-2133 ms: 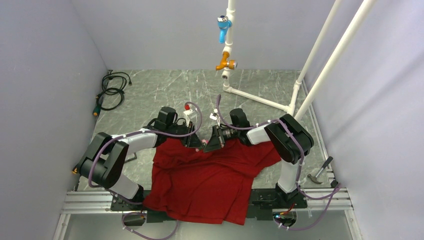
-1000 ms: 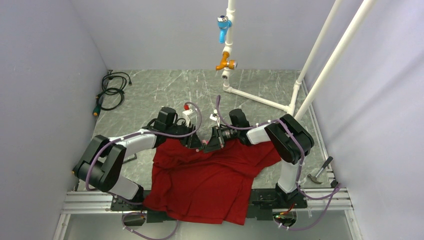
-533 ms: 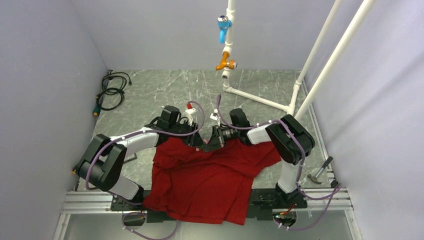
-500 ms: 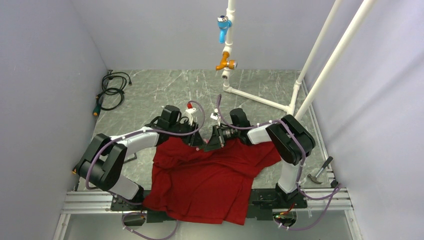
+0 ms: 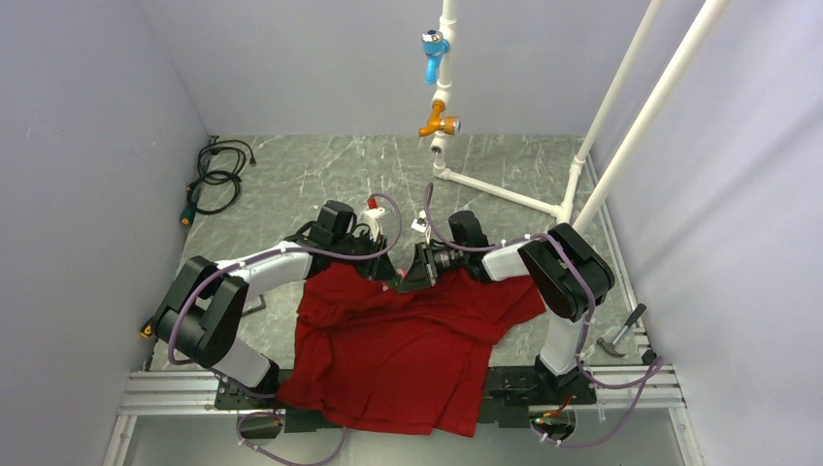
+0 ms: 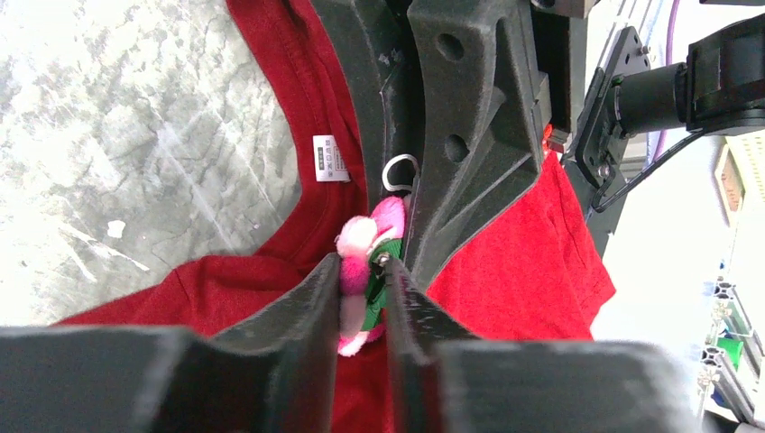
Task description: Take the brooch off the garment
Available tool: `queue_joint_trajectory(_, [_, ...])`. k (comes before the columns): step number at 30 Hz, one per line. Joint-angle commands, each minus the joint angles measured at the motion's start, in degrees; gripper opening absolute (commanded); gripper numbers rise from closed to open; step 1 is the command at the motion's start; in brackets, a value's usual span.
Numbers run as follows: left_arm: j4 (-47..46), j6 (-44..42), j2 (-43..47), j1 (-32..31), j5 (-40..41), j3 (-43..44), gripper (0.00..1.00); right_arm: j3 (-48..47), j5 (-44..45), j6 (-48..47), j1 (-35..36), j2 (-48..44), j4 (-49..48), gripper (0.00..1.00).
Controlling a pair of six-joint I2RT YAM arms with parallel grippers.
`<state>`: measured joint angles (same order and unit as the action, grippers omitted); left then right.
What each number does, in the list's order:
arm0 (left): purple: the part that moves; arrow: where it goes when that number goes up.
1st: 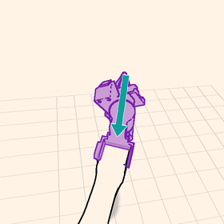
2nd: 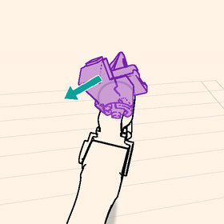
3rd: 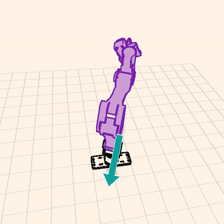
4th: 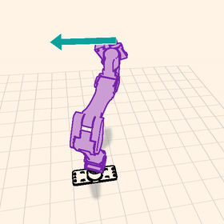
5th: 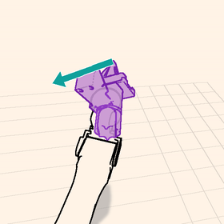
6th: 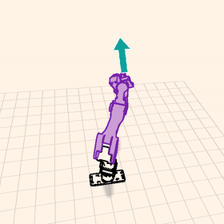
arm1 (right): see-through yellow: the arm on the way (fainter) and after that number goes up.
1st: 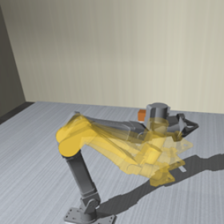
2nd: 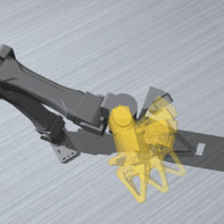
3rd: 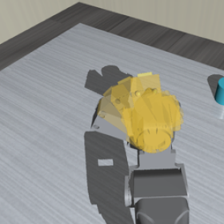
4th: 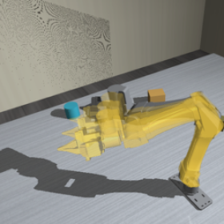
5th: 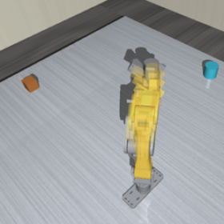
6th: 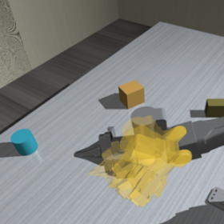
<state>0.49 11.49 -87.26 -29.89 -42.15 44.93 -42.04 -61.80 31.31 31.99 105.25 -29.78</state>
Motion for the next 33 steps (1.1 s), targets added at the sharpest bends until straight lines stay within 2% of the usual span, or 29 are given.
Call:
queue_joint_trajectory(1, [0.1,0.0,-0.3,0.2,0.0,0.3,0.32,-0.5,-0.9,-0.4,-0.4,-2.6,-3.6,0.00])
queue_joint_trajectory(3, [-2.6,0.9,0.3,0.7,-2.0,-0.5,0.42,-0.6,-0.9,-0.5,-0.5,-2.4,-3.4,0.00])
queue_joint_trajectory(5, [-4.6,1.7,1.1,1.2,-4.0,-1.4,0.48,-0.7,-0.9,-0.9,-0.4,-2.2,-3.1,0.00])
queue_joint_trajectory(9, [-7.9,3.1,3.0,2.2,-5.6,-3.1,0.49,-0.8,-0.8,-1.2,-0.5,-2.0,-2.8,0.00])
queue_joint_trajectory(23, [-3.2,0.9,3.3,0.8,-0.6,-1.4,0.46,-1.1,0.1,-0.6,-0.5,-1.7,-2.4,0.00])
queue_joint_trajectory(28, [-2.2,1.7,1.7,0.4,0.5,-0.1,0.39,-0.6,-0.2,0.4,-0.4,-2.4,-4.0,0.00])
queue_joint_trajectory(33, [-2.1,2.1,0.6,0.1,-0.3,1.0,0.27,-0.4,0.1,0.2,-0.4,-3.1,-3.8,0.00])
